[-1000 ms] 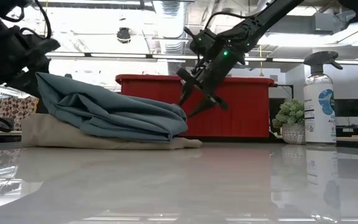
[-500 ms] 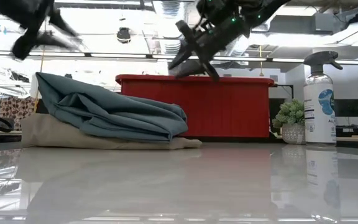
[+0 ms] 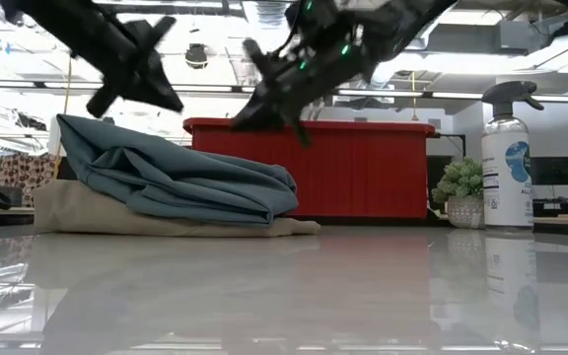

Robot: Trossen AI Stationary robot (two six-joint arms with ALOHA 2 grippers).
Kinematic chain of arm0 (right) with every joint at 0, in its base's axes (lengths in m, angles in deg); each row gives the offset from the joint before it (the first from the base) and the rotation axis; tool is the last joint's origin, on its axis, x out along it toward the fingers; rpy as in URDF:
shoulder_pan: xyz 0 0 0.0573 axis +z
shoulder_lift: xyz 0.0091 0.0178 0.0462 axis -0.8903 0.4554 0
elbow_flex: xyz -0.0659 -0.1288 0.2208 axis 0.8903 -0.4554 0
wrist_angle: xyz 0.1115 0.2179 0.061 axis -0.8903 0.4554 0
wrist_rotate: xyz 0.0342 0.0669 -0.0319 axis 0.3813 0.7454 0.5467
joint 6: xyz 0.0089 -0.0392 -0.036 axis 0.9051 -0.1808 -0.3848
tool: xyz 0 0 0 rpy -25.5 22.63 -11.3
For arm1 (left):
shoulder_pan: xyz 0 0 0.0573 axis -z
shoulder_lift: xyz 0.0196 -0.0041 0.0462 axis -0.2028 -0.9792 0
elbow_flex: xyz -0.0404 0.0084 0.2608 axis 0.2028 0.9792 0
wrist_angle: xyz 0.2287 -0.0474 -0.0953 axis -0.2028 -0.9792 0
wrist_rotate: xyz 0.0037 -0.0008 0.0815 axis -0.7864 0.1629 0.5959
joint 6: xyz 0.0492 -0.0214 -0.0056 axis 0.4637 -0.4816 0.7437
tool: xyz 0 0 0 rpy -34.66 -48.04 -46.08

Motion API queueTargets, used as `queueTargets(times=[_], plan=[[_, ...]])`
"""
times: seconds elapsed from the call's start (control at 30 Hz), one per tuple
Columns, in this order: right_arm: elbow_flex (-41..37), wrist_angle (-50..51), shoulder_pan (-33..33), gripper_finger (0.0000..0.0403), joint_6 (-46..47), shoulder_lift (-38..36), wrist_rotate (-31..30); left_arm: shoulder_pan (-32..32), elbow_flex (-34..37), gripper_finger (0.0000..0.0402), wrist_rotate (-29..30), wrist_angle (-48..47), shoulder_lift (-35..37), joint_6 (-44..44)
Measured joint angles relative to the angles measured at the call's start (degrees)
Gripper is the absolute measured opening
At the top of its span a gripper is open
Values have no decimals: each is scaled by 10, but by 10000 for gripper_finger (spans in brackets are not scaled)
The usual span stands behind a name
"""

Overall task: Fold Laundry from Bin
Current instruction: Stack the folded blue pants on top of the folded brown short pants

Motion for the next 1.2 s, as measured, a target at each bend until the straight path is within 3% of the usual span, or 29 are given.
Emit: queueTargets(times=[0.17,0.37,0.63,0.8,1.0,1.2], plan=[[0,-63,-19,14,19,61,2,-52,1,0,-3,-4,-53,26],[0,-69,-38,14,24,112,-4,-101,26,0,8,35,-99,87],[0,-70,-47,14,1,125,-14,-149,149,0,-34,197,-152,13],[-1,-59,-52,14,-13,125,-13,-154,186,0,-50,242,-175,-15],[-2,-58,-55,19,-13,120,-6,-154,176,0,-72,246,-153,-7],[11,-60,-68,16,-29,78,-7,-154,129,0,-115,265,-65,38]])
